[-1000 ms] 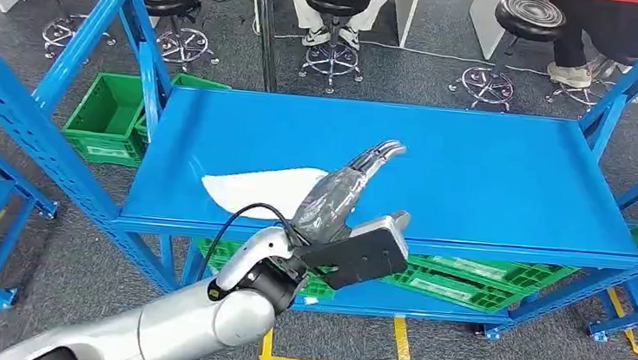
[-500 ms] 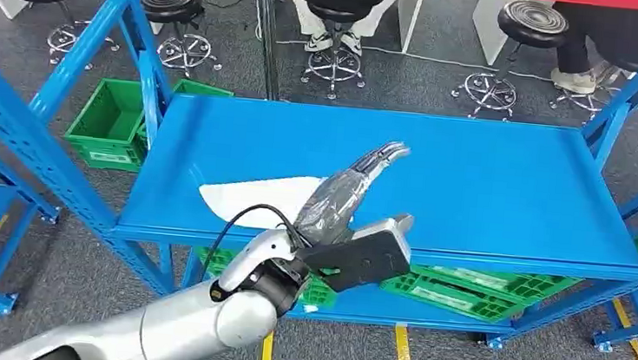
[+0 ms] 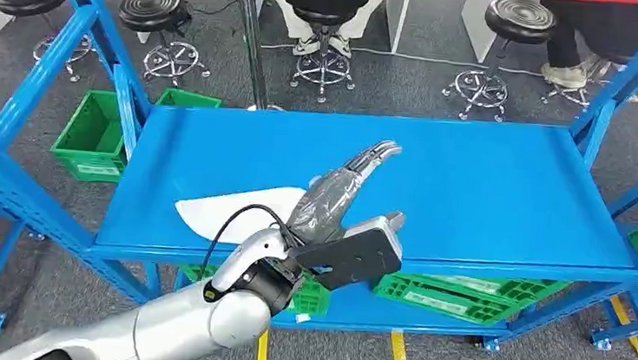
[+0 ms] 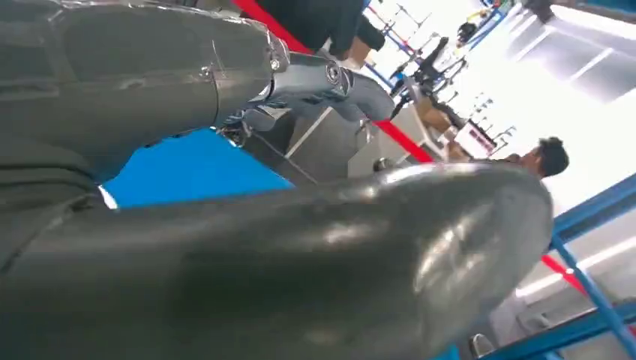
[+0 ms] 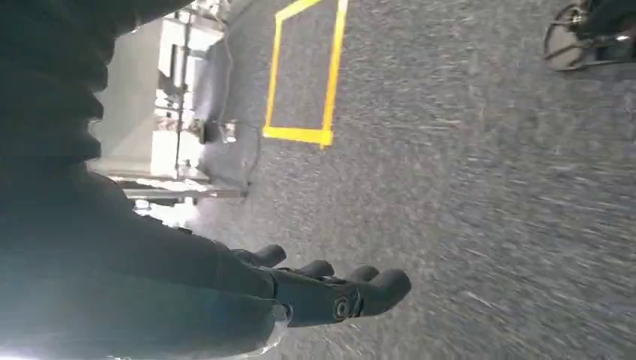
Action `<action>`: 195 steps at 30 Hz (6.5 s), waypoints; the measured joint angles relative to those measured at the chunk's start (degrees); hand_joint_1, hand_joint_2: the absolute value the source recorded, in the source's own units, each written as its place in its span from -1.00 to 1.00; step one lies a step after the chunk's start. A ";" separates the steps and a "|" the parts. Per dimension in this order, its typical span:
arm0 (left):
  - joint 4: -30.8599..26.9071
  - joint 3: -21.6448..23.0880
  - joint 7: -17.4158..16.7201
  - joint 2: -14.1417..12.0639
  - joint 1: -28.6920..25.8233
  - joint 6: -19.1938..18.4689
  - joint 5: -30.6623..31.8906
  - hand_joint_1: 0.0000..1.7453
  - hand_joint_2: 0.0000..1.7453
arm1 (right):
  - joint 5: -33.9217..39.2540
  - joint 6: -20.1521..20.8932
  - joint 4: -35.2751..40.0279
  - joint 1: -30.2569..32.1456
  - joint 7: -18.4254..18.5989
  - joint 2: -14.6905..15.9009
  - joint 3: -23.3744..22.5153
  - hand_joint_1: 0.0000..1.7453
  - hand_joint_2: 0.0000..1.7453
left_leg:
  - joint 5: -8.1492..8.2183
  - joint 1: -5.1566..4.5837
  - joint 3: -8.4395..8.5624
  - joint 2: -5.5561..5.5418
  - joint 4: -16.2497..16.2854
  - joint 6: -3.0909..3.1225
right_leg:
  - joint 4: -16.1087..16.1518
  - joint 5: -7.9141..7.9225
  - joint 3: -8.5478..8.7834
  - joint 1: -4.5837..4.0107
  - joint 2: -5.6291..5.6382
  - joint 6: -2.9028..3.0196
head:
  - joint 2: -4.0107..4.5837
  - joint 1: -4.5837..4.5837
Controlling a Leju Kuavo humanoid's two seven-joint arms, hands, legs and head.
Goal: Take the parts from the cabinet and place them on the table.
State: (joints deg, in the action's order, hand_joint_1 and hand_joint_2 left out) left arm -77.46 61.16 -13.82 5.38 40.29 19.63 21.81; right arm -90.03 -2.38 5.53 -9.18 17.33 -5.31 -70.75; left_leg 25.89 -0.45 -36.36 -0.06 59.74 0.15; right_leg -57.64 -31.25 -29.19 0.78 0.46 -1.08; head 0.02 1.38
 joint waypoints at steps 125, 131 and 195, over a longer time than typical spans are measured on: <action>5.83 -0.48 -17.57 -6.62 -6.24 -18.73 17.40 -1.00 1.00 | 0.00 0.24 0.00 -0.21 0.42 -0.79 -0.64 -1.00 1.00 | 4.63 -0.03 4.73 -0.29 -1.36 0.67 | -0.46 3.73 -4.52 0.15 -0.41 -0.73 | 0.00 -0.81; 9.82 -0.50 -17.88 -6.60 -6.11 -18.29 17.73 -1.00 1.00 | 0.00 0.24 0.00 -0.09 0.44 -0.79 0.02 -1.00 1.00 | 4.63 -0.03 4.75 -0.18 -1.36 0.67 | -0.47 3.74 -4.52 0.15 -0.35 -0.72 | 0.00 -0.81; 10.03 -2.93 -20.83 -9.68 -6.26 -17.79 19.19 -1.00 1.00 | 0.02 0.07 0.00 0.06 0.44 -0.79 1.40 -1.00 1.00 | 4.64 -0.03 4.81 0.15 -1.36 0.67 | -0.49 3.75 -4.50 0.15 -0.28 -0.72 | 0.00 -0.81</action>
State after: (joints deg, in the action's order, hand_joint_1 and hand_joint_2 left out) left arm -67.43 58.23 -34.64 -4.31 34.03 1.84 41.00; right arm -90.01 -2.32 5.53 -9.12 17.77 -6.10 -69.35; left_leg 30.52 -0.48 -31.56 0.09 58.37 0.83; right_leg -58.13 -27.50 -33.70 0.92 0.18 -1.79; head 0.02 0.57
